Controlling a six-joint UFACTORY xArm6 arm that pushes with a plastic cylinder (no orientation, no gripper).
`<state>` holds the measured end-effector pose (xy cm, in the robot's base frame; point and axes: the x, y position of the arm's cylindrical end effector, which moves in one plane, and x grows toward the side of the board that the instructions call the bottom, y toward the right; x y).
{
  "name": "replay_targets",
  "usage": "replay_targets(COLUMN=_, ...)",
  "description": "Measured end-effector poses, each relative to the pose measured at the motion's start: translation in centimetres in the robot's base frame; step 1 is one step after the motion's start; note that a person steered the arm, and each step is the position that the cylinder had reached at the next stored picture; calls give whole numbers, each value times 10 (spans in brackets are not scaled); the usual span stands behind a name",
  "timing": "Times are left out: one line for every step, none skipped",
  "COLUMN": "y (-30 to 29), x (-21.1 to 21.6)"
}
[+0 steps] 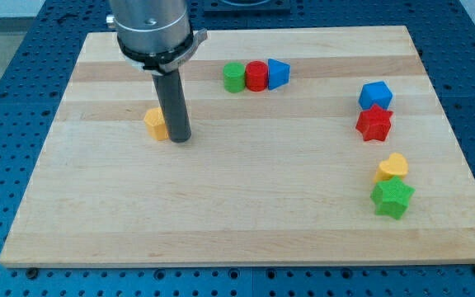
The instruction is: Move yellow hexagon towards green circle
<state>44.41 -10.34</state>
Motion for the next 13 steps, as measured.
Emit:
replay_targets(y=-18, x=5)
replay_targets(y=-51, x=1)
replay_targets(y=-41, x=-30)
replay_targets(y=-7, x=-65)
replay_targets(y=15, x=-79)
replay_targets(y=12, x=-79)
replay_targets(y=-12, x=-79)
replay_targets(y=-44, x=-82)
replay_targets(y=-29, x=-100)
replay_targets(y=18, x=-116)
replay_targets(y=42, x=-125)
replay_targets(y=23, x=-125)
replay_targets(y=-11, x=-108)
